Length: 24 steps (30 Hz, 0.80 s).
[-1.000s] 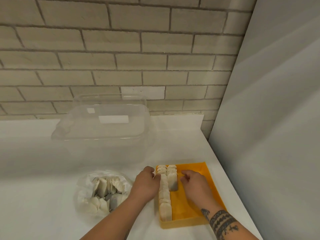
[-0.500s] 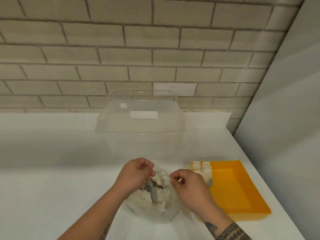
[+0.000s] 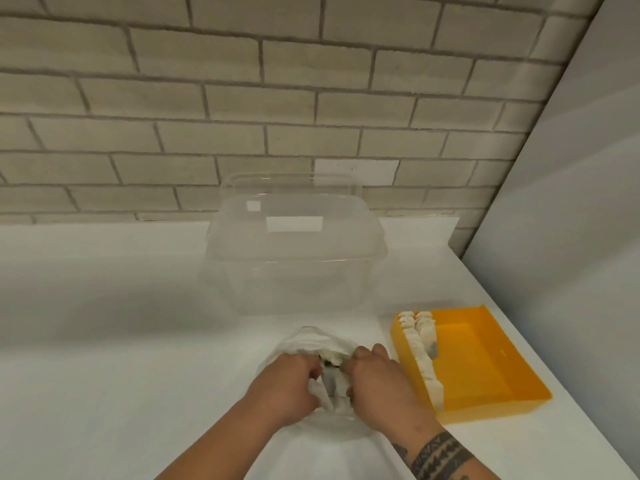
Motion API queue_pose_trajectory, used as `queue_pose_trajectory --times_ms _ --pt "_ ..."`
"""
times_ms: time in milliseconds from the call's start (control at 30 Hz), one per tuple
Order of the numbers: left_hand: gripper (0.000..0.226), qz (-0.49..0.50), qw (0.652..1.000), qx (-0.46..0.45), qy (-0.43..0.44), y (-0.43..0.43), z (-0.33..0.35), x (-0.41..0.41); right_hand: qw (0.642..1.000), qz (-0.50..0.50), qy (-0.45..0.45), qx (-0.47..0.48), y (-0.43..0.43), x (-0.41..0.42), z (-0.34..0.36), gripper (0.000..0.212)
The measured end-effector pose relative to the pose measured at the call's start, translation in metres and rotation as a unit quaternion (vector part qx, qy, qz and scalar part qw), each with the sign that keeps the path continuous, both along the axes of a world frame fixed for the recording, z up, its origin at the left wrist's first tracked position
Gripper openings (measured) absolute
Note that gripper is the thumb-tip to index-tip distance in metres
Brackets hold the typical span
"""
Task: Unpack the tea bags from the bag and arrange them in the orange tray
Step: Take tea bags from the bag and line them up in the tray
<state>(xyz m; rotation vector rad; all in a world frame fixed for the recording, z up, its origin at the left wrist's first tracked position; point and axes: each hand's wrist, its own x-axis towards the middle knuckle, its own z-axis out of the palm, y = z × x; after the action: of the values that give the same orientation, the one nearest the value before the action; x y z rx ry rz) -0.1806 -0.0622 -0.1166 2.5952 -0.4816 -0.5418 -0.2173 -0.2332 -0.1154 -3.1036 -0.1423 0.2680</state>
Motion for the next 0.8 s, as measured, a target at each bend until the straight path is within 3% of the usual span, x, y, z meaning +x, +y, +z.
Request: queue_pose_trajectory --times_ms 167,300,367,467,600,700,800 --pt "0.027 0.018 0.999 -0.034 0.002 0.007 -0.003 0.0 0.999 -0.008 0.02 0.025 -0.001 0.005 -0.013 0.031" --pt "0.036 0.075 0.984 -0.155 0.042 0.01 -0.002 0.003 0.993 -0.042 0.021 0.108 -0.005 0.009 -0.007 0.015" --pt "0.031 0.129 0.962 -0.23 0.068 0.01 0.003 0.005 0.979 -0.078 0.03 0.183 -0.01 0.011 0.001 0.019" --pt "0.033 0.211 0.899 -0.361 0.127 0.01 0.017 0.006 0.953 -0.113 0.03 0.279 -0.012 0.013 0.016 0.02" --pt "0.043 0.219 0.839 -0.444 0.226 0.011 0.03 0.008 0.931 -0.1 0.028 0.349 -0.01 0.022 0.038 0.013" --pt "0.053 0.171 0.853 -0.44 0.224 0.016 0.033 0.009 0.944 -0.043 0.051 0.322 -0.01 0.029 0.058 0.005" --pt "0.067 0.083 0.902 -0.38 0.186 0.02 0.034 0.01 0.972 0.04 0.071 0.221 -0.006 0.034 0.079 0.011"
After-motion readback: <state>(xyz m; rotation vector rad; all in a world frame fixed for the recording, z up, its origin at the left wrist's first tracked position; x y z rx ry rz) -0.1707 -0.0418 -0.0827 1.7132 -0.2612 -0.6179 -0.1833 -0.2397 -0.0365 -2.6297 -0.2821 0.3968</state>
